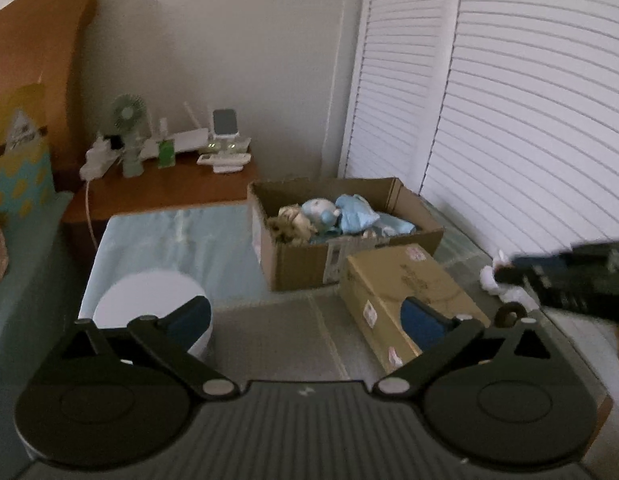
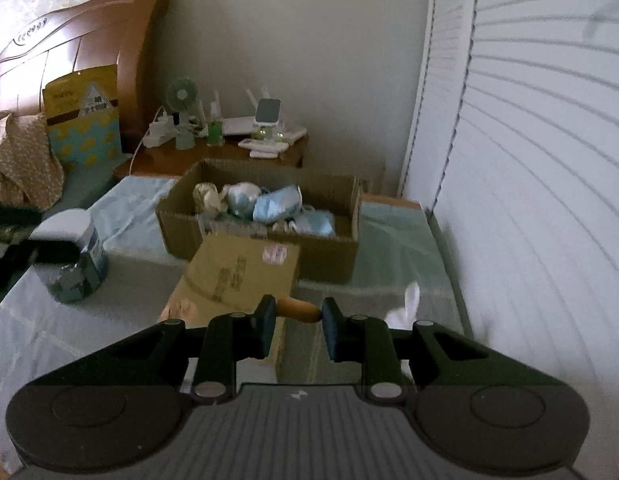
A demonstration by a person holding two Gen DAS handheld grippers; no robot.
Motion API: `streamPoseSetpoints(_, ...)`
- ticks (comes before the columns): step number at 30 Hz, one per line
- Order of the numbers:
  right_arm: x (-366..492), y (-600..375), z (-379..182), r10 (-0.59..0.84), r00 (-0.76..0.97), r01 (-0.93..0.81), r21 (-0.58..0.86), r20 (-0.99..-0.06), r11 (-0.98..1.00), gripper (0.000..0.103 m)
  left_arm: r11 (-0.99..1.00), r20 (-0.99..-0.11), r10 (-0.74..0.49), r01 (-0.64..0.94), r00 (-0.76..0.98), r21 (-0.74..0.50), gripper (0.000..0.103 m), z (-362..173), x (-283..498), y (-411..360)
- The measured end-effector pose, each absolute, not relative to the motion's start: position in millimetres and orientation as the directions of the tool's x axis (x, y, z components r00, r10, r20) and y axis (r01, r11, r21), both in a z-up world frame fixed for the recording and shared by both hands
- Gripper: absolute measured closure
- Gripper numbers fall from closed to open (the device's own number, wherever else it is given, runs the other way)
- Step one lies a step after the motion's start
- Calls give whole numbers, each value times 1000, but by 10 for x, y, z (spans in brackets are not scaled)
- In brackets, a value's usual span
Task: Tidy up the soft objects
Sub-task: 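Carry the orange peg into the cardboard box and open the right tool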
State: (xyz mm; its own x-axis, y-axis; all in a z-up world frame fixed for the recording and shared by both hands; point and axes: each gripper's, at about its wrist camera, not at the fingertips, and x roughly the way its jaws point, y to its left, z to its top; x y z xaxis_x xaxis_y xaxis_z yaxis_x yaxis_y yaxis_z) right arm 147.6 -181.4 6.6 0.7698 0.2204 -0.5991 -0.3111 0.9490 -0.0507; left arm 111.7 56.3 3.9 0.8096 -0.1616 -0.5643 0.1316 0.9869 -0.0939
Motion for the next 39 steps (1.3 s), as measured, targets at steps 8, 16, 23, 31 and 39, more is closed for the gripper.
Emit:
streamPoseSetpoints(8, 1956, -1636, 266, 236, 787, -360, -113, -570, 926, 74, 988, -600, -155, 131, 785, -84, 2, -100, 1037, 505)
streamPoseSetpoints(16, 2441, -1459, 373, 253, 784, -398, -147, -567, 905, 74, 993, -623, -121, 100, 773, -69, 2, -159, 1069, 517)
streamPoseSetpoints(23, 2805, -1341, 304, 242, 768, -408, -163, -592, 898, 72, 992, -636, -123, 92, 762, -82, 2, -211, 1085, 545)
streamPoseSetpoints(31, 2828, -1304, 231, 253, 768, -417, -159, -588, 895, 9, 993, -637, -119, 85, 762, -84, 2, -214, 1083, 560)
streamPoseSetpoints(39, 2682, -1316, 305, 262, 778, -425, -171, -571, 889, 0, 992, -632, -122, 85, 766, -88, 2, -190, 1033, 548)
